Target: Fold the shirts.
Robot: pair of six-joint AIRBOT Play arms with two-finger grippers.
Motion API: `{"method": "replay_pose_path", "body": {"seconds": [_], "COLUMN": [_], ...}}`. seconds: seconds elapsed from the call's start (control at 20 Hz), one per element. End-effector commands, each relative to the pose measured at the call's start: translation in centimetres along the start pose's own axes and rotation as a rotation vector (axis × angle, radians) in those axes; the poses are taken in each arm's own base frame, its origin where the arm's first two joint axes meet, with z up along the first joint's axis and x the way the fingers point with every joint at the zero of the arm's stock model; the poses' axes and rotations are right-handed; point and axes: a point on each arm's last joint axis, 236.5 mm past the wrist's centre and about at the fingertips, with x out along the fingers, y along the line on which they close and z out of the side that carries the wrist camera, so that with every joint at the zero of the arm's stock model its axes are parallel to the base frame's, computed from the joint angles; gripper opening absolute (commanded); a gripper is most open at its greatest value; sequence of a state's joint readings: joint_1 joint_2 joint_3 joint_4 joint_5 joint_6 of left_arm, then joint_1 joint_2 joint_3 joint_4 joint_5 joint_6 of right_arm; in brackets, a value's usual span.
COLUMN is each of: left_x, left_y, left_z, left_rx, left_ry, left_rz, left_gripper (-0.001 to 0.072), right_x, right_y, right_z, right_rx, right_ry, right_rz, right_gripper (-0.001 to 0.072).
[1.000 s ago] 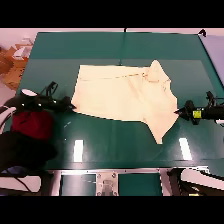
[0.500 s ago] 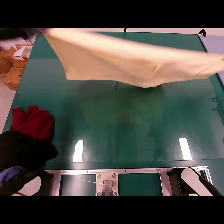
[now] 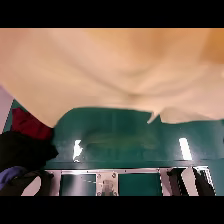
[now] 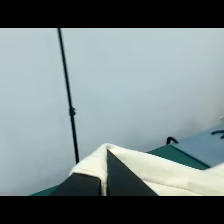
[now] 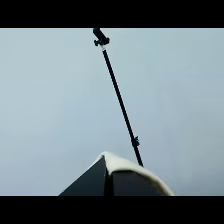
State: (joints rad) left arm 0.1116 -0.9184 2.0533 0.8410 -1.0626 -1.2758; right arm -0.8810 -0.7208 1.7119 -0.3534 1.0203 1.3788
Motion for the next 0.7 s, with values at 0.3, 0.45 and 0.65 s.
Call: {"method": "replay_pose_path", "body": {"seconds": [0.3,0.45,0.65], "left_x": [10.6,14.8,17.9], "left_y": [9.3,9.7,12.4], "left_z": [-26.9,-38.7,-49.6], "left_rx": [-0.337,-0.431,-0.560], "left_ry": [0.548,0.739,0.832], "left_rz": [0.042,0.006,0.080], "left_gripper": [0.0027,0.0027,0.0027], "right_x": [5.0,7.6,10.0], "right_y": [-15.5,-22.9,-30.6], "right_z": [-17.6,-29.5,-42.6], "right_rx": [0.258,0.367,0.528], "right_ry": [0.298,0.450,0.675], "right_rz": [-0.149,-0.265,-0.362], "right_gripper": [0.0013,0.0013,0.0013]}}
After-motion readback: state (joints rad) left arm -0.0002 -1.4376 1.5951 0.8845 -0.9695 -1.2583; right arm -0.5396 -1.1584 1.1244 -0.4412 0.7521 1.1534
